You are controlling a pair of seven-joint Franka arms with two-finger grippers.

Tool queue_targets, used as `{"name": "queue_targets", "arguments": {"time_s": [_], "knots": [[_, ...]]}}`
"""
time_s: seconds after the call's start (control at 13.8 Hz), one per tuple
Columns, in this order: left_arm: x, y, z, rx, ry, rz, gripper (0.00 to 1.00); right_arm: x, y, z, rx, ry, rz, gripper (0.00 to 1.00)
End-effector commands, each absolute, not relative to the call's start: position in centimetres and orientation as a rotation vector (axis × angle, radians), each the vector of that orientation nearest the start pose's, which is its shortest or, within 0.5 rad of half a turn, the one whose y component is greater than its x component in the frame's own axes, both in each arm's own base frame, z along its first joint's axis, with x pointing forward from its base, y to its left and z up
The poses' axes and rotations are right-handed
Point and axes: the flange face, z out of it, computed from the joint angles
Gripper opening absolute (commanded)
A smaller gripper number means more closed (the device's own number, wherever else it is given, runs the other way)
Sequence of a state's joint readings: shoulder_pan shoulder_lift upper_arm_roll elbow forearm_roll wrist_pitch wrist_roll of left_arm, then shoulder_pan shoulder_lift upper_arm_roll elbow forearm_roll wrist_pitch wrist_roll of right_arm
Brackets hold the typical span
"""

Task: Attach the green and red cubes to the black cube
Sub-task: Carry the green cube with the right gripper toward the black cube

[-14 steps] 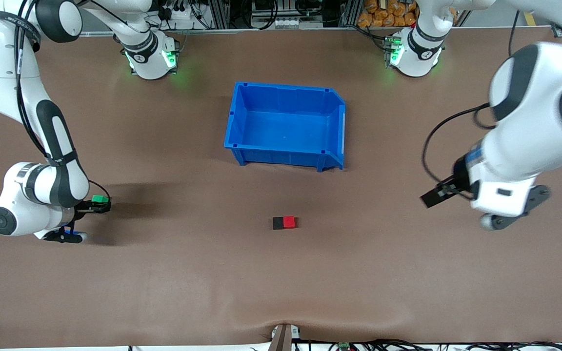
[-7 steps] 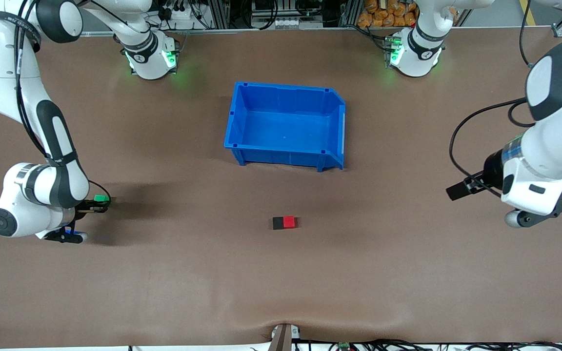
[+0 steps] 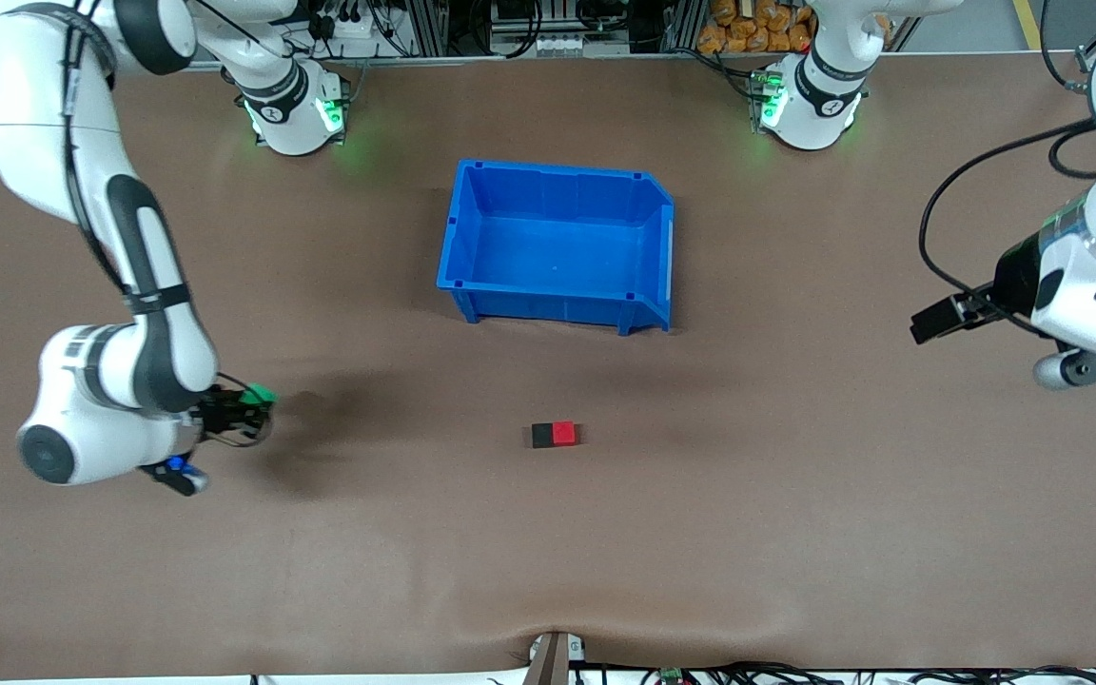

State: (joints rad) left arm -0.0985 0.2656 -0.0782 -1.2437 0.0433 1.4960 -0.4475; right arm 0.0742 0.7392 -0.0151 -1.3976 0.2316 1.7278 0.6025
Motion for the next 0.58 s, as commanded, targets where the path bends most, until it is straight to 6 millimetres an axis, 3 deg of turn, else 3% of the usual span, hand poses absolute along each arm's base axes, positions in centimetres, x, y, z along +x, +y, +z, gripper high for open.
{"name": "queue_targets", "arguments": {"time_s": [0.0, 0.22, 0.36, 0.51], "knots": [[59.6, -8.5, 63.6, -3.079, -0.305, -0.023, 1.0, 67.4, 12.6, 24.9, -2.642, 1.312, 0.78, 0.0], [59.1, -4.8, 64.8, -3.084, -0.246, -0.016, 1.0, 68.2, 18.5, 25.5, -2.442, 1.661, 0.652, 0.0], [58.6, -4.0, 64.9, -3.061, -0.201, 0.022, 1.0, 68.4, 23.2, 25.4, -2.265, 1.817, 0.573, 0.0], [58.3, -4.9, 64.4, -3.043, -0.148, 0.031, 1.0, 67.7, 27.9, 24.1, -2.172, 1.896, 0.501, 0.0]]}}
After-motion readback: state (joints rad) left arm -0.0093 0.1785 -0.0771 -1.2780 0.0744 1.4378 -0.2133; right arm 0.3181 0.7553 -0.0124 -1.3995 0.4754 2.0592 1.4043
